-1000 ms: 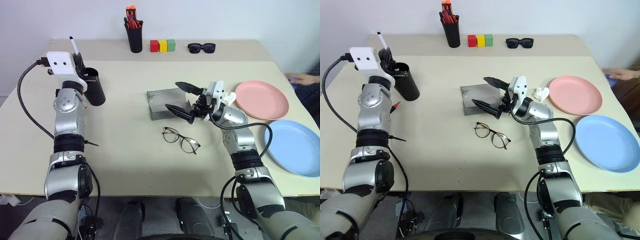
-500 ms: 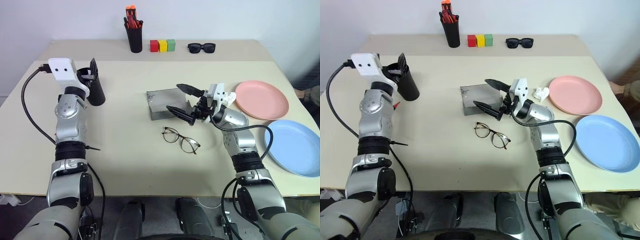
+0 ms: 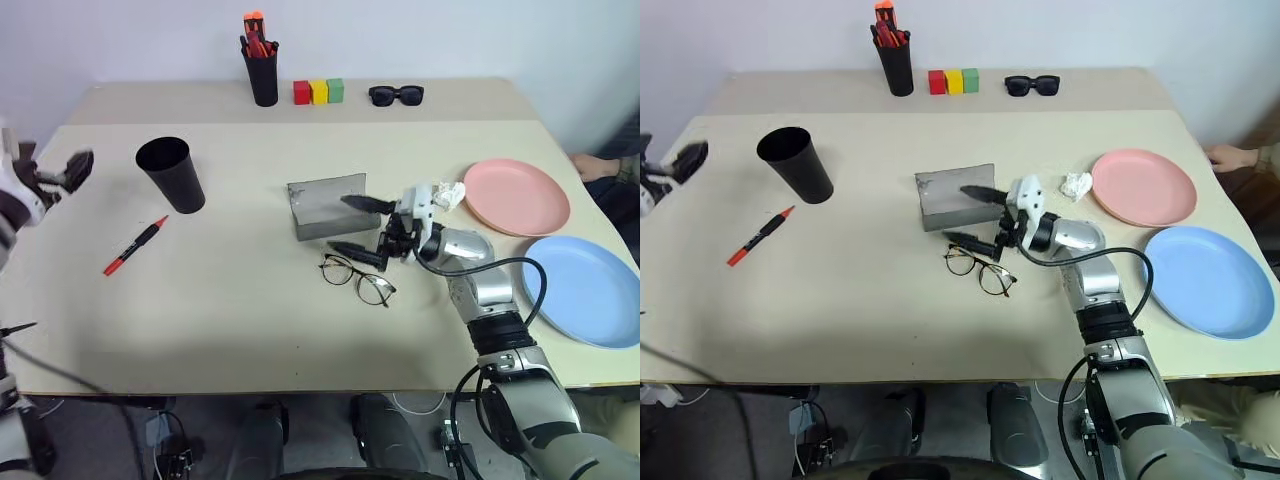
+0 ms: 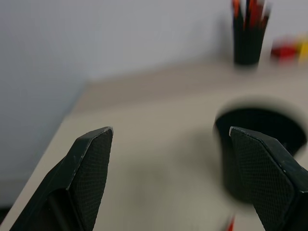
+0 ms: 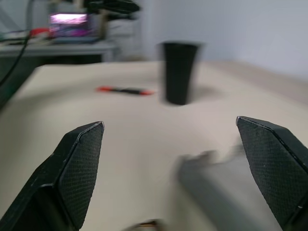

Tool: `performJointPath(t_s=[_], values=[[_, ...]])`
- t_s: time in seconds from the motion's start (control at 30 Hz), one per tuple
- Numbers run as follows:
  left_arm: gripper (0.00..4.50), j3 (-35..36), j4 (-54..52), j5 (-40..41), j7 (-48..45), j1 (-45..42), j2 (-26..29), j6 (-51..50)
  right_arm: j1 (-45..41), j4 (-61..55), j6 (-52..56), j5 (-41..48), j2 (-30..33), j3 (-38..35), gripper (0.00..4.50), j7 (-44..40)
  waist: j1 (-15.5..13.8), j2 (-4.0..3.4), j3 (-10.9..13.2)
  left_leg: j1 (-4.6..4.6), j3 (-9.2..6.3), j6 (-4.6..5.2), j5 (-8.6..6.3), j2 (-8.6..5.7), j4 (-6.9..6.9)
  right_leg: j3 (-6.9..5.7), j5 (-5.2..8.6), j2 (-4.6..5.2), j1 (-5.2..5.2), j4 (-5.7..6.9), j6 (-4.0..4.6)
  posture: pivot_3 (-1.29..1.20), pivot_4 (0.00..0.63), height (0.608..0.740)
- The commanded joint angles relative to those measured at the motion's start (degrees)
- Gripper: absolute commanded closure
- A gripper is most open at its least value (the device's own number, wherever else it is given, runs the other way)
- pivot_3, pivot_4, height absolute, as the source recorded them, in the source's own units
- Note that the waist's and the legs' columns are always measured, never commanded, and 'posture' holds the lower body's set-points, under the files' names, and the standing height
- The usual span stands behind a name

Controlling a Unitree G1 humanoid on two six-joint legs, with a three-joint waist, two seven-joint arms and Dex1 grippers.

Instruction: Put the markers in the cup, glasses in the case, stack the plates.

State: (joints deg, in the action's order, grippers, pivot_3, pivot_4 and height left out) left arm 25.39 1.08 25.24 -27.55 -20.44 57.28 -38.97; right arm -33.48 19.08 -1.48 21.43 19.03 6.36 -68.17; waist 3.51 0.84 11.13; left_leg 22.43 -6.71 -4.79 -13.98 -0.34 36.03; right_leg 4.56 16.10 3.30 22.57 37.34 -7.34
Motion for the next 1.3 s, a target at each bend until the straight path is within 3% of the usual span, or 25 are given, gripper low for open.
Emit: performJointPath(t_s=[0.03, 0.2, 0.47, 0.67, 0.93, 1.03, 1.23, 1.3], values=[[0.51, -4.8, 1.7, -2.1, -8.8, 0.6, 7.7, -2.7, 0.1, -2.3, -0.8, -0.7, 0.3, 1.4, 0.00, -2.7, 0.0, 0.00, 0.0, 0.00, 0.00, 0.00, 0.00, 0.00, -0.01, 0.00, 0.00, 0.00, -0.01, -0.04, 0.00, 0.00, 0.150, 0.740], [0.51, -19.0, 8.4, -8.1, -17.8, -4.9, 12.8, -3.4, -0.4, -1.2, -3.5, -2.8, 0.8, 3.3, 0.00, -5.9, 0.3, -0.06, 0.0, -0.01, 0.01, 0.00, 0.00, 0.01, -0.14, 0.00, 0.01, -0.02, 0.06, -0.07, 0.01, 0.00, 0.150, 0.740], [0.51, -34.7, 21.1, -19.6, -22.2, -19.6, 5.8, -1.6, -0.7, -0.4, -5.7, -3.6, 0.7, 3.5, 0.00, -7.4, 0.5, -0.04, 0.1, 0.04, 0.01, 0.00, 0.00, 0.04, -0.12, 0.01, 0.00, -0.07, 0.09, -0.04, 0.00, 0.00, 0.150, 0.740], [0.51, -41.8, 31.8, -26.5, -25.8, -27.6, -0.1, -1.7, 0.6, -2.4, -5.1, -3.4, 1.4, 2.8, 0.00, -6.3, 0.5, -0.03, 0.1, 0.06, 0.01, 0.00, 0.00, 0.04, -0.09, 0.02, 0.01, -0.09, 0.14, 0.03, 0.00, 0.00, 0.150, 0.740], [0.51, -45.4, 40.0, -32.2, -28.7, -31.6, -3.7, -0.8, 2.7, -5.3, -3.8, -3.1, 2.2, 2.6, 0.00, -4.6, 0.5, -0.03, 0.1, 0.06, 0.01, 0.00, 0.01, 0.04, -0.04, 0.02, 0.01, -0.09, 0.15, 0.12, 0.00, 0.00, 0.150, 0.740], [1.35, -46.3, 41.5, -34.0, -30.2, -33.0, -3.8, -2.4, 3.5, -6.4, -3.2, -2.8, 2.7, 2.3, 0.00, -3.9, 0.5, -0.03, 0.1, 0.04, 0.01, 0.01, 0.01, 0.04, -0.02, 0.02, 0.01, -0.09, 0.15, 0.17, -0.01, 0.00, 0.150, 0.740], [4.27, -45.8, 42.7, -35.0, -30.9, -32.8, -4.5, -4.2, 3.6, -6.8, -2.8, -2.7, 3.0, 2.2, 0.00, -3.3, 0.6, -0.03, 0.1, 0.03, 0.01, 0.01, 0.01, 0.04, -0.03, 0.04, 0.01, -0.09, 0.17, 0.20, -0.01, 0.00, 0.150, 0.740], [4.27, -45.6, 41.6, -34.9, -31.4, -31.7, -4.4, -5.2, 3.5, -6.6, -2.8, -2.7, 3.0, 2.2, 0.00, -3.3, 0.6, -0.03, 0.1, 0.03, 0.01, 0.01, 0.01, 0.04, -0.03, 0.04, 0.01, -0.09, 0.17, 0.20, -0.01, 0.00, 0.150, 0.740]])
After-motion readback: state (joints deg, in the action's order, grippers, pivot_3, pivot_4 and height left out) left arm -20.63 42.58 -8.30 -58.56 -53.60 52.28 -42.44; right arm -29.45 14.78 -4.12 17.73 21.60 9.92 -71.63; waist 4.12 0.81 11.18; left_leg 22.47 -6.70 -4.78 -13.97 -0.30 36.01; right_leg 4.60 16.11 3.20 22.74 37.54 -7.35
